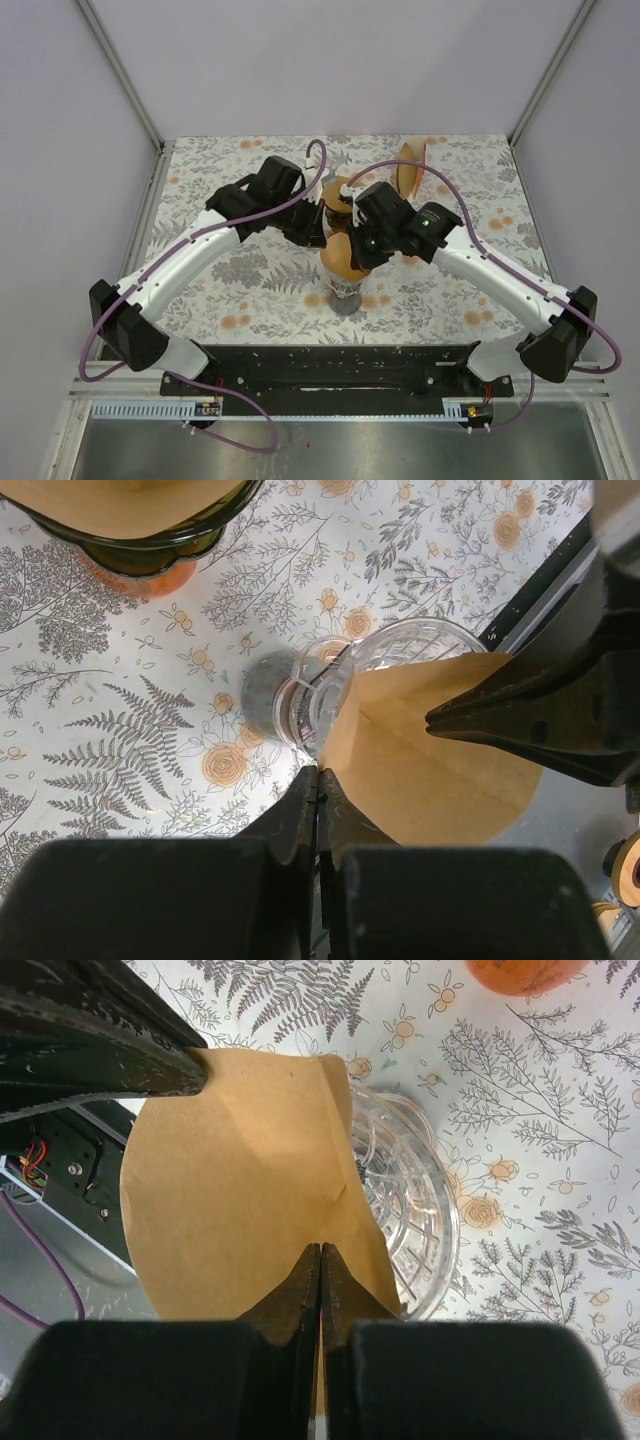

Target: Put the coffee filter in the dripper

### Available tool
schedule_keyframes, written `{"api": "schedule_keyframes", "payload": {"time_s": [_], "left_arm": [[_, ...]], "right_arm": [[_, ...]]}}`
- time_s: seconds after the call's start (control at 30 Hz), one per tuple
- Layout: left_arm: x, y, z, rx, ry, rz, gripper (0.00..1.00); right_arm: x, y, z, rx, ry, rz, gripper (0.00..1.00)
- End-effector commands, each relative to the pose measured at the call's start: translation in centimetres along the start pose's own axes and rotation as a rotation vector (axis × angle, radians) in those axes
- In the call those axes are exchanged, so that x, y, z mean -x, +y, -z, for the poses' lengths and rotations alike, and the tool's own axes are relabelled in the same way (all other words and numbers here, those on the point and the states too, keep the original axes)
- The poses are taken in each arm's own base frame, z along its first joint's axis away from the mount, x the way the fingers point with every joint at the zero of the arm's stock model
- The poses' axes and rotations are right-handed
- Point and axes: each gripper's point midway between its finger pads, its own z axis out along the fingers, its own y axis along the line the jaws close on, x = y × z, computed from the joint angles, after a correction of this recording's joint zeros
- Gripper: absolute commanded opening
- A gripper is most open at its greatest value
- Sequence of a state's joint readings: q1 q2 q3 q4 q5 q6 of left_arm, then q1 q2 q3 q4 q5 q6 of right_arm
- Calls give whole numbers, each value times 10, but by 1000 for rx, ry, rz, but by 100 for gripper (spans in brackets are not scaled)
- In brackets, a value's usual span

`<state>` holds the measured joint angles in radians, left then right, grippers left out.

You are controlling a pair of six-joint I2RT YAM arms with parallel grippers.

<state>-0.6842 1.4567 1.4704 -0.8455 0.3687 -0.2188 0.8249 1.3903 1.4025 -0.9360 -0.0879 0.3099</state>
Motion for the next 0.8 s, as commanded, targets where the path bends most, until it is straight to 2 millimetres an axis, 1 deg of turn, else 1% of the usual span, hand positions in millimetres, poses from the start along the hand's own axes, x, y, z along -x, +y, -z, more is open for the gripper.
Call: {"api": "schedule_keyframes", "payload": {"time_s": [0.0,0.2,0.4,0.43,0.53,0.57,0.7,0.77], "left_arm": [[6,-5,-2,-40,-24,12,0],[2,-1,-5,-27,-11,12,0],[2,2,-7,-16,-10,13,0],[2,1,-7,-18,-9,14,2],[7,0,-2,-17,-17,14,17],[11,-1,1,-17,-27,14,20],[23,2,13,-20,-55,26,28],[24,5,15,-20,-59,39,32]], "right_arm": [[12,5,-10,0,-42,41,0],[1,0,-27,-37,10,55,0],[-9,-10,-40,-117,64,74,0],[-10,-9,-42,-118,70,78,0],[-15,-9,-48,-132,93,91,0],[-15,-8,-50,-137,94,92,0],[-19,-7,-55,-155,110,104,0],[-21,-8,-58,-165,115,105,0]]}}
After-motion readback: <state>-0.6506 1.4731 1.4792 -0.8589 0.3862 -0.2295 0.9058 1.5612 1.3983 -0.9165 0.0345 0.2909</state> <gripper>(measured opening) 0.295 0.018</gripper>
